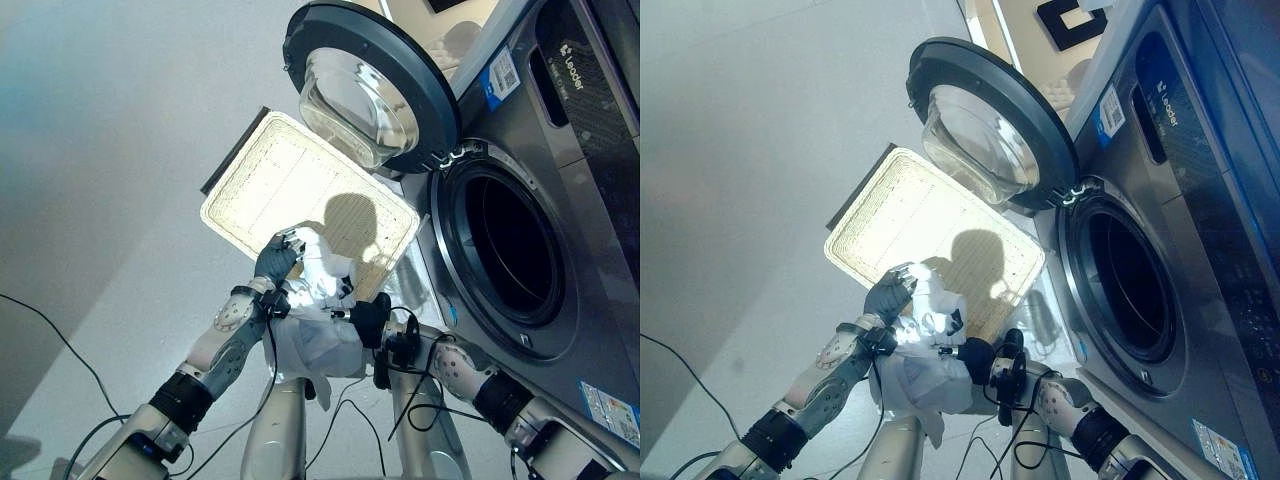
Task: Put the clothes into the washing machine.
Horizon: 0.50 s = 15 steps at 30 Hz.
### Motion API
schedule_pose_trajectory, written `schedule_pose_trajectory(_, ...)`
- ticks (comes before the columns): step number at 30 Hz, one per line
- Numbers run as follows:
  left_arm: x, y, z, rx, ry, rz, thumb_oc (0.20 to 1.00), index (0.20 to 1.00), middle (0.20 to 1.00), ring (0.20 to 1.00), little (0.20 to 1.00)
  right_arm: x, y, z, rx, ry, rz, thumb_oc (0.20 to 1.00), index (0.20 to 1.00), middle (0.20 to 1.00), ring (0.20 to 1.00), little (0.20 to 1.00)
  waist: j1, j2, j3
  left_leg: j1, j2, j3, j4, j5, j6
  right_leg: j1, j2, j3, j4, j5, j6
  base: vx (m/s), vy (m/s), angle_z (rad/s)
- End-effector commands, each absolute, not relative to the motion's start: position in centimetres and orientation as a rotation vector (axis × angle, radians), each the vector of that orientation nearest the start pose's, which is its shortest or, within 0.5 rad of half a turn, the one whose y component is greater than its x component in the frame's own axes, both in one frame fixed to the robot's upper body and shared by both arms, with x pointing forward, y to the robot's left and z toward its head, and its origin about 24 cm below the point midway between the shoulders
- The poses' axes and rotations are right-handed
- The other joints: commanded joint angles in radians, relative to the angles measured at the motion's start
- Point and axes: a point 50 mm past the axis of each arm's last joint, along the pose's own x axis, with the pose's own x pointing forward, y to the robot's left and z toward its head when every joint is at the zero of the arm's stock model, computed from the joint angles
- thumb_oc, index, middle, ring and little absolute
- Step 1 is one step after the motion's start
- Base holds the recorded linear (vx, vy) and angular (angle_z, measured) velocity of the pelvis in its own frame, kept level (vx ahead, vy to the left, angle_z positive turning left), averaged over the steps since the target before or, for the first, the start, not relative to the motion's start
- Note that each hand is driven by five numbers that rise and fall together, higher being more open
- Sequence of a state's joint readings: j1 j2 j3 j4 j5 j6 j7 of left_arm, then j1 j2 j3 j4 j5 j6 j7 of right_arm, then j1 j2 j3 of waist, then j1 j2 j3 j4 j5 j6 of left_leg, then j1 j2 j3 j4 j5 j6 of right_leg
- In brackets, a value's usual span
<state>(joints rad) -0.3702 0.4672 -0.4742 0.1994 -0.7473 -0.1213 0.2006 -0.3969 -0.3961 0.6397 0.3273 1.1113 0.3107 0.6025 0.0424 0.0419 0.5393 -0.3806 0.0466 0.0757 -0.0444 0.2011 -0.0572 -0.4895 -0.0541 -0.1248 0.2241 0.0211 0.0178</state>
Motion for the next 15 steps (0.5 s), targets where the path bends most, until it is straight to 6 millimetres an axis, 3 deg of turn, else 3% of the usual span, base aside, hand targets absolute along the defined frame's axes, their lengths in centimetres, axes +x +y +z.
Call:
schedule_pose_trajectory(1, 31.4, 15.0, 8.4, -0.087, -0.053, -0.107, 1.0, 1.0, 1.0, 1.0, 1.0, 23.8, -2.5, 5.4, 0.869, 0.402, 1.377, 0.2, 0.2, 0.2, 0.2, 0.2, -0.03, -0.026, -0.019, -0.011, -0.109, 0.016, 0.071, -0.094, 0.026, 0.061, 0.004, -0.068, -0.148, 0.08, 0.066, 0.0, 0.0, 0.0)
schedule_pose_trajectory(11, 31.7, 16.4, 7.5, -0.002, -0.004, 0.084, 1.0, 1.0, 1.0, 1.0, 1.0, 23.9, -1.9, 6.3, 1.005, 0.365, 1.352, 0.2, 0.2, 0.2, 0.2, 0.2, -0.036, -0.026, -0.019, -0.027, -0.103, 0.023, 0.073, -0.09, 0.021, 0.041, 0.005, -0.067, -0.146, 0.083, 0.067, 0.01, -0.014, -0.02)
schedule_pose_trajectory(15, 31.7, 18.3, 6.9, 0.004, 0.024, 0.234, 1.0, 1.0, 1.0, 1.0, 1.0, 25.3, -2.9, 6.5, 1.121, 0.289, 1.214, 0.2, 0.2, 0.2, 0.2, 0.2, -0.04, -0.019, -0.019, -0.042, -0.1, 0.027, 0.082, -0.089, 0.016, 0.026, 0.002, -0.067, -0.14, 0.083, 0.066, 0.01, -0.016, -0.02)
